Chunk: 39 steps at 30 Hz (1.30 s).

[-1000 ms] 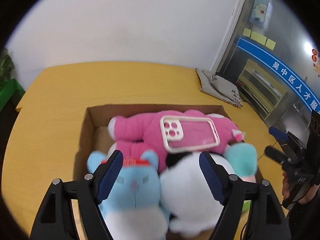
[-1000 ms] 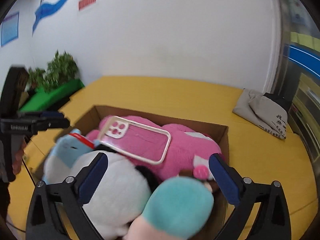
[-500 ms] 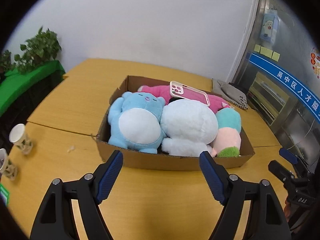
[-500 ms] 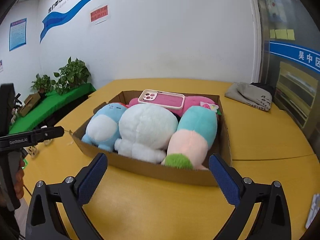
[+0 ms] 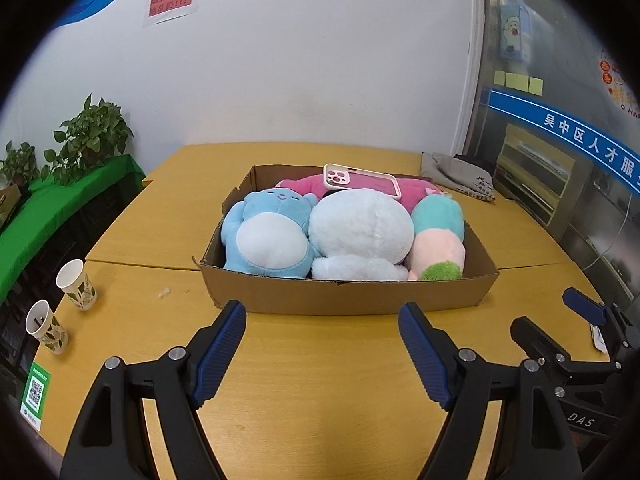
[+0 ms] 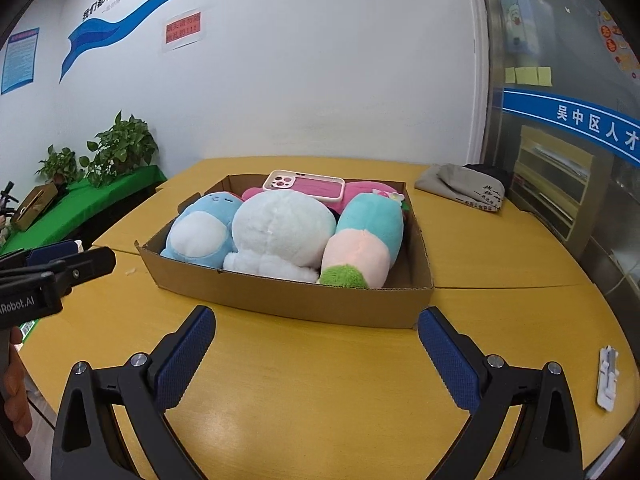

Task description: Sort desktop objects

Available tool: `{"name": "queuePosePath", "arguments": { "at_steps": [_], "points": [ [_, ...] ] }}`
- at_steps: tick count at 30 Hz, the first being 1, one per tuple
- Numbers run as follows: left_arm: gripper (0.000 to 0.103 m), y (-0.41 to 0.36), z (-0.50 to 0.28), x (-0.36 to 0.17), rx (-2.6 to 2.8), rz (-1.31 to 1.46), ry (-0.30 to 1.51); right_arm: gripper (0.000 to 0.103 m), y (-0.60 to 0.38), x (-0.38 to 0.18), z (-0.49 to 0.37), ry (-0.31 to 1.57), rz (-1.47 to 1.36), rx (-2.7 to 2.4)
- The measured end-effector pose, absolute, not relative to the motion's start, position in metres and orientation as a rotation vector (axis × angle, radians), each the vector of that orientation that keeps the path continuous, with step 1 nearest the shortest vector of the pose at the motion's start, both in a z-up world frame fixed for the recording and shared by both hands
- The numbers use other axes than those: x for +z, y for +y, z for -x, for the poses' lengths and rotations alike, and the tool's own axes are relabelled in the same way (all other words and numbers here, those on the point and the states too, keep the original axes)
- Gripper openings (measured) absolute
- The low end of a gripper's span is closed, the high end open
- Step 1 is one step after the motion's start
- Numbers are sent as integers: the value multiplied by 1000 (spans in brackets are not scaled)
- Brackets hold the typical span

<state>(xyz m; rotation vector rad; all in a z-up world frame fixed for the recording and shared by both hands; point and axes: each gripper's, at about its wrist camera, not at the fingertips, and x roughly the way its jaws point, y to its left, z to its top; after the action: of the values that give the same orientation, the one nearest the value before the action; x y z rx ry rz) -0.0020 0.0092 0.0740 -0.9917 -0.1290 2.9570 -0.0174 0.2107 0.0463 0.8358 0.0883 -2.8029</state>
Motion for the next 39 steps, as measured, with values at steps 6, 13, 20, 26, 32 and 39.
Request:
{"name": "queuePosePath", "arguments": {
  "at_steps": [6,13,20,26,32,39],
  "points": [
    [79,14,1,74,3019,953,-116,103,211,40,10,90,-839,-2843],
    [79,14,10,66,3099,946,-130,103,206,26,21,117,-875,-2823],
    [79,16,28,46,3020,1023,-95,103,203,18,36,128,-904,-2812],
    [79,15,44,31,2945,1102,-123,103,204,14,46,139,-932,-2818],
    [79,13,51,21,2900,1144,-161,103,204,10,55,151,-955,-2823],
    [82,8,53,17,2886,1150,-203,103,201,9,57,169,-961,-2830]
  ]
}}
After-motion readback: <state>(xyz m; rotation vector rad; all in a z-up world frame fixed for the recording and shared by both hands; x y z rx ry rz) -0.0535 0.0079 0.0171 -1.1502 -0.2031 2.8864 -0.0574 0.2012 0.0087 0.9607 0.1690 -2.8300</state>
